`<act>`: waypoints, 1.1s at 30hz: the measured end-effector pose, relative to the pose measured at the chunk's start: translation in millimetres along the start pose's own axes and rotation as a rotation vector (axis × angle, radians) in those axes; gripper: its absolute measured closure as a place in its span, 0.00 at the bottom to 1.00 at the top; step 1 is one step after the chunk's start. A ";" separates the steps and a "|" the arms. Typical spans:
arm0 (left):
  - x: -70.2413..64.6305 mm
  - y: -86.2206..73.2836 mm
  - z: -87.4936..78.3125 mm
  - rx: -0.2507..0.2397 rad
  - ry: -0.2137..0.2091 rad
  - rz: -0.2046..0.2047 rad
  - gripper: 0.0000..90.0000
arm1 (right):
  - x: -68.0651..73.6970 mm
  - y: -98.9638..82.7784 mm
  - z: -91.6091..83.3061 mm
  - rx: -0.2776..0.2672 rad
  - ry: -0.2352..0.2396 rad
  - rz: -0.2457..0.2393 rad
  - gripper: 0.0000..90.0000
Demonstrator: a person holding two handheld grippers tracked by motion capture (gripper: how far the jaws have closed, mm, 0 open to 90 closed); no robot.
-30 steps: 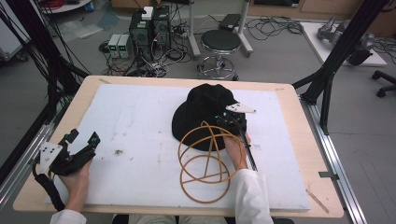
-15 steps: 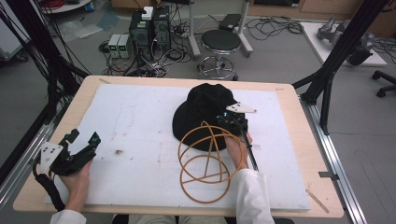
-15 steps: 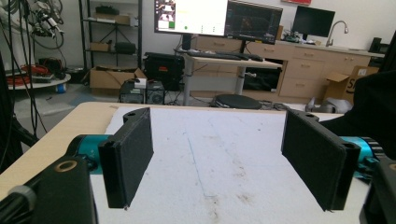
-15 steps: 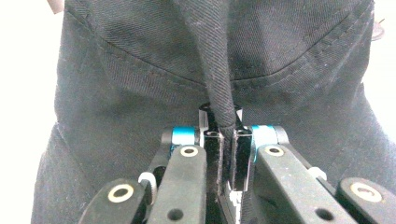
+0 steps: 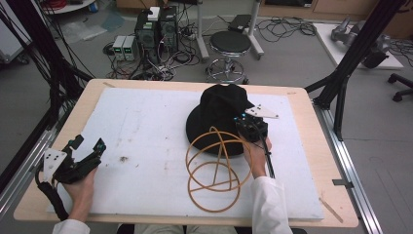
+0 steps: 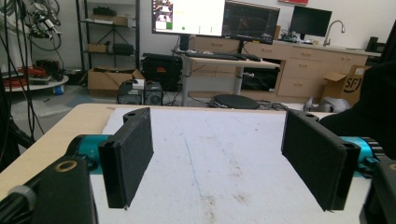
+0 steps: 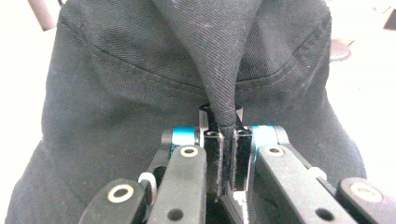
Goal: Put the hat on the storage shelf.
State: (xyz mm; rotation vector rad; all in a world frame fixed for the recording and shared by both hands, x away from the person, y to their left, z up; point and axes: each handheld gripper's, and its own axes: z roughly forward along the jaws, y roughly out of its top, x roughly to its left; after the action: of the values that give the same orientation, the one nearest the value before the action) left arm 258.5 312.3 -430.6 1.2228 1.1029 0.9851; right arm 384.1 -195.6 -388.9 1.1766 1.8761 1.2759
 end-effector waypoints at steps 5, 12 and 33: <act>-0.1 0.0 0.1 0.000 0.003 0.002 0.28 | -8.4 5.2 -12.5 -0.063 -0.006 0.050 0.97; -0.6 -0.4 0.9 0.002 0.005 0.011 0.28 | -18.5 9.7 -26.0 -0.137 -0.031 0.075 0.97; -2.3 -3.0 4.2 0.018 -0.026 0.005 0.28 | -27.5 35.0 -63.2 -0.342 0.029 0.122 0.97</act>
State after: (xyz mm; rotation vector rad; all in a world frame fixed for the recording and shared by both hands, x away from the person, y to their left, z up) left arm 262.1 308.9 -433.3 1.2500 1.0908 0.9627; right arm 356.0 -241.2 -333.1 1.1046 1.5444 1.6126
